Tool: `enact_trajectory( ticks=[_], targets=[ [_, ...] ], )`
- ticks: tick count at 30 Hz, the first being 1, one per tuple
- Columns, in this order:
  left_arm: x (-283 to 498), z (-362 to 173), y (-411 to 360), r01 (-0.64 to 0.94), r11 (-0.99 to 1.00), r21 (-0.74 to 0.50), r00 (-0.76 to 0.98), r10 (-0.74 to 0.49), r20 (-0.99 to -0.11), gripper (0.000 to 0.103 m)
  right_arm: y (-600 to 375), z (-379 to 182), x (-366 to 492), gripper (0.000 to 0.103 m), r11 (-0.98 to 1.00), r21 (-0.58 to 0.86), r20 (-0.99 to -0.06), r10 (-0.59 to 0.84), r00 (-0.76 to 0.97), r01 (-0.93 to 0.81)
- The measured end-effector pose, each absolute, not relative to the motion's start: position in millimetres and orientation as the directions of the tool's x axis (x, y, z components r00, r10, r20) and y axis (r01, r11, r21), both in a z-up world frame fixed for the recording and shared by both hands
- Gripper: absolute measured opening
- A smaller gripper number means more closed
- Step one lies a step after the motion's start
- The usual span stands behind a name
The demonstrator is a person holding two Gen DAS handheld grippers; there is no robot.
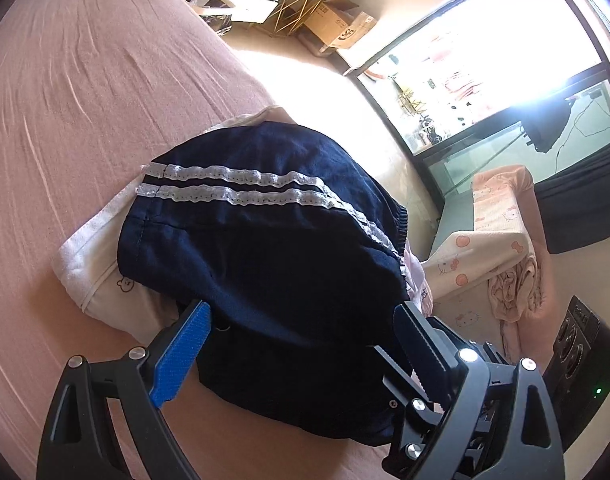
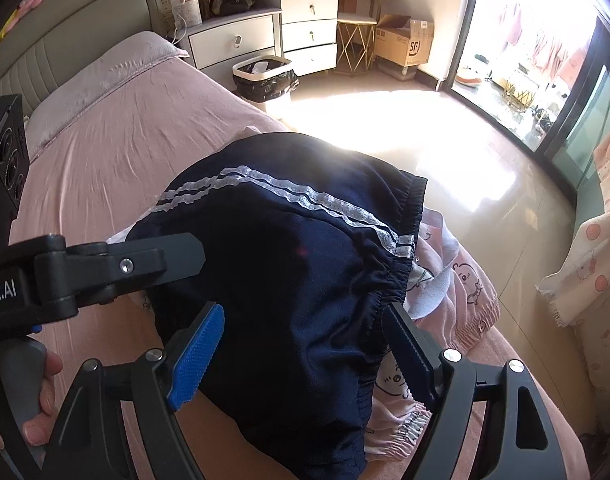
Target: Fold clothes
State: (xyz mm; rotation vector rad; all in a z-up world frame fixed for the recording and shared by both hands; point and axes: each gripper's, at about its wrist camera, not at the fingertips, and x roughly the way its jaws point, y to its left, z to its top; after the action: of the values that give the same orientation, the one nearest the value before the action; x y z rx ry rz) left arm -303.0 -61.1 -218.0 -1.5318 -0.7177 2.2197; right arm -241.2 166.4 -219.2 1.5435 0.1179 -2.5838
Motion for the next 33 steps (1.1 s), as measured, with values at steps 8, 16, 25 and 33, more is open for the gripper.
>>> enact_trajectory(
  ticks=[8,16,25,33],
  targets=[
    [-327.0,-232.6,-41.1,-0.015,-0.871,-0.492,-0.304,0.473,-0.827,0.093,167.7,-238.5,-250.0,0.081,-0.991,0.032,-0.886,-0.090,-0.455,0.133],
    [-333.7,-248.8,-24.7,-0.058,-0.899,-0.435,-0.277,0.433,-0.858,0.093,165.1,-255.1,-255.7,0.081,-0.992,0.002,-0.891,-0.059,-0.451,0.126],
    [-333.7,-253.6,-19.2,-0.118,-0.909,-0.399,-0.280,0.416,-0.865,0.095,160.2,-269.5,-263.6,0.082,-0.991,-0.021,-0.890,-0.041,-0.455,0.130],
    [-315.1,-251.8,-28.1,-0.127,-0.926,-0.355,-0.376,0.376,-0.847,0.091,155.7,-273.2,-262.9,0.081,-0.991,-0.041,-0.881,-0.023,-0.473,0.124]
  ],
)
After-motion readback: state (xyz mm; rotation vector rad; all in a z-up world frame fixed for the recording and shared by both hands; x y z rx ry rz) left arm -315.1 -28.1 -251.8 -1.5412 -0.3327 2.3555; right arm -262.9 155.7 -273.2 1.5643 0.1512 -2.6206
